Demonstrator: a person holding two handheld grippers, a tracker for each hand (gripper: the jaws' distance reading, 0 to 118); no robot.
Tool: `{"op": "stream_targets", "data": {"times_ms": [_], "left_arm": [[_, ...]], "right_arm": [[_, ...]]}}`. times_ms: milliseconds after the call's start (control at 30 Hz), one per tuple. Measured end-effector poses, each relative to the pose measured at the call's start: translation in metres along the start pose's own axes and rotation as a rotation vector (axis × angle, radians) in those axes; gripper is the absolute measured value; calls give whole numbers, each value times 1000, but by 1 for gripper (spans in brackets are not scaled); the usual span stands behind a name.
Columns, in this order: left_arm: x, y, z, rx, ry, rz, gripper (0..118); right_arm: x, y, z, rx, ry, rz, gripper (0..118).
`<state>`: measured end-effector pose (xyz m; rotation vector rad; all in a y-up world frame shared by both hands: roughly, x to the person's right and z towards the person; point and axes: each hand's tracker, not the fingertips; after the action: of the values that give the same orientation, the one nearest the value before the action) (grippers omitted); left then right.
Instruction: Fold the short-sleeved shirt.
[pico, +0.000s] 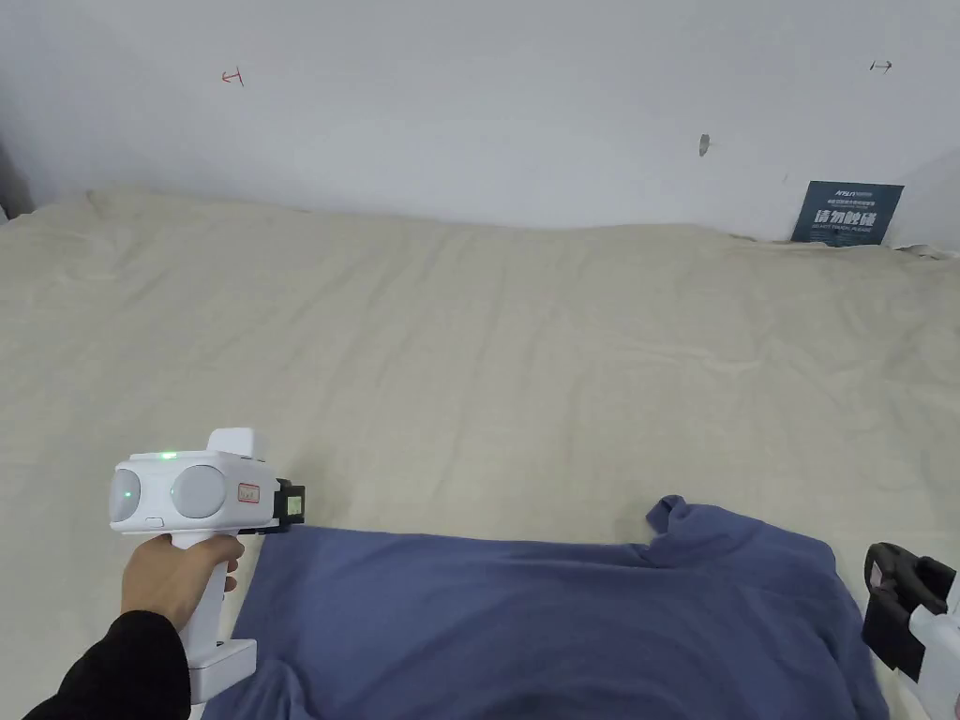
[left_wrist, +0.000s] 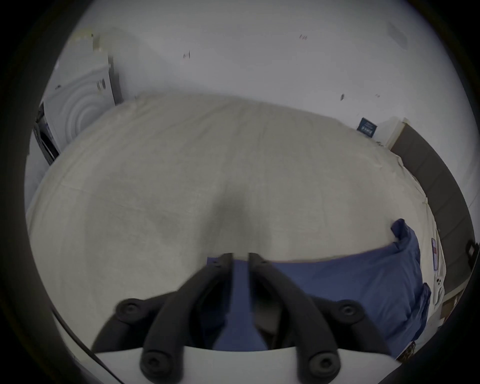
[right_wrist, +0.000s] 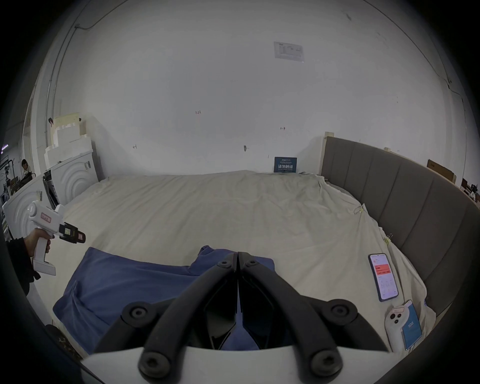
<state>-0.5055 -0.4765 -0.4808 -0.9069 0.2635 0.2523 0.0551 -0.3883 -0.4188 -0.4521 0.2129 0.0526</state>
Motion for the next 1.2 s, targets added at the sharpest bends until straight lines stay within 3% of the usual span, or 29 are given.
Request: {"op": "stream_targets", "data": {"times_ms": [33, 67, 100, 267, 367, 500, 533, 867, 900, 967, 1000, 1033, 1200], "left_arm": [[-2, 2, -11, -17, 19, -8, 51], [-1, 3, -21, -34, 51, -25, 68], [-1, 3, -28, -46, 69, -37, 76], [1, -3, -51, -121, 58, -62, 79], [5, -11, -53, -128, 64, -76, 62], [12, -11, -44, -99, 42, -110, 4], [13, -10, -44, -101, 18, -116, 0], [31, -16, 42, 52, -123, -162, 0], [31, -17, 50, 63, -133, -165, 0], [32, -16, 62, 67, -150, -169, 0], [32, -16, 67, 68, -155, -170, 0], [33, -16, 70, 70, -156, -172, 0], [29, -16, 77, 74, -167, -149, 0]], "right_arm": [[0, -2, -5, -9, -1, -4, 0], [-1, -4, -11, -19, -1, -8, 0], [-3, -6, -13, -27, -1, -13, 0], [-4, -16, -28, -68, -2, -39, 0], [-2, -22, -35, -90, -1, -40, 0], [4, -24, -43, -115, 3, -56, 0], [6, -22, -47, -120, 4, -61, 0], [55, -6, -144, -296, -33, -191, 2], [59, -7, -155, -324, -33, -206, 10], [63, -12, -175, -379, -39, -194, 55], [64, -15, -184, -399, -31, -192, 69], [63, -18, -189, -424, -39, -175, 76], [55, -29, -215, -518, -67, -148, 75]]}}
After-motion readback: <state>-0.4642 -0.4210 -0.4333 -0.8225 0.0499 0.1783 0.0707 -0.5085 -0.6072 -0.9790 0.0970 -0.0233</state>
